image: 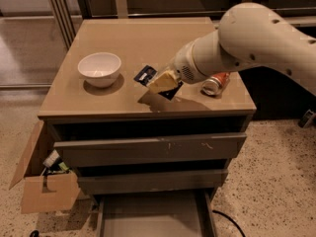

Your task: Place rxbar blueberry into bottom drawer

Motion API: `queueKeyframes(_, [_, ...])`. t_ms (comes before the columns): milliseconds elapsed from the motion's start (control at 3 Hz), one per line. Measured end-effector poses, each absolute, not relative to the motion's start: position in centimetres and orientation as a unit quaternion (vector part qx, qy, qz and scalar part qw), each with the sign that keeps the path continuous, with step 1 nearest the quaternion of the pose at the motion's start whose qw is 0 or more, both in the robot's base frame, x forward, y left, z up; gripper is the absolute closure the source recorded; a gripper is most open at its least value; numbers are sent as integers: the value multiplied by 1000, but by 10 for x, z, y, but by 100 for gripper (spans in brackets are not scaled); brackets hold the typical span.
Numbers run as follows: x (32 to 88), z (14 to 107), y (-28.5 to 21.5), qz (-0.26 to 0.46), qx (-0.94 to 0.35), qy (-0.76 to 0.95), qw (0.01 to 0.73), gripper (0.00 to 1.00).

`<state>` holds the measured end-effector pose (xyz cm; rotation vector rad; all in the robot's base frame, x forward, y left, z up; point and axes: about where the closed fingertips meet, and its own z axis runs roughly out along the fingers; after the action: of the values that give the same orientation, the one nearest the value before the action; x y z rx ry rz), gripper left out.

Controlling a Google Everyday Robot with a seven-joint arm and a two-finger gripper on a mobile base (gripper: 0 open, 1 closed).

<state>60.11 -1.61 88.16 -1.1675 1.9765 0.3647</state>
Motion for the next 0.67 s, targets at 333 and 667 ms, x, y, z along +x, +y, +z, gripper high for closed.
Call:
queueKeyframes(333, [566, 897, -26, 142, -463, 768, 419, 100])
queueKeyframes(667, [527, 879, -47, 151, -450, 771, 425, 100])
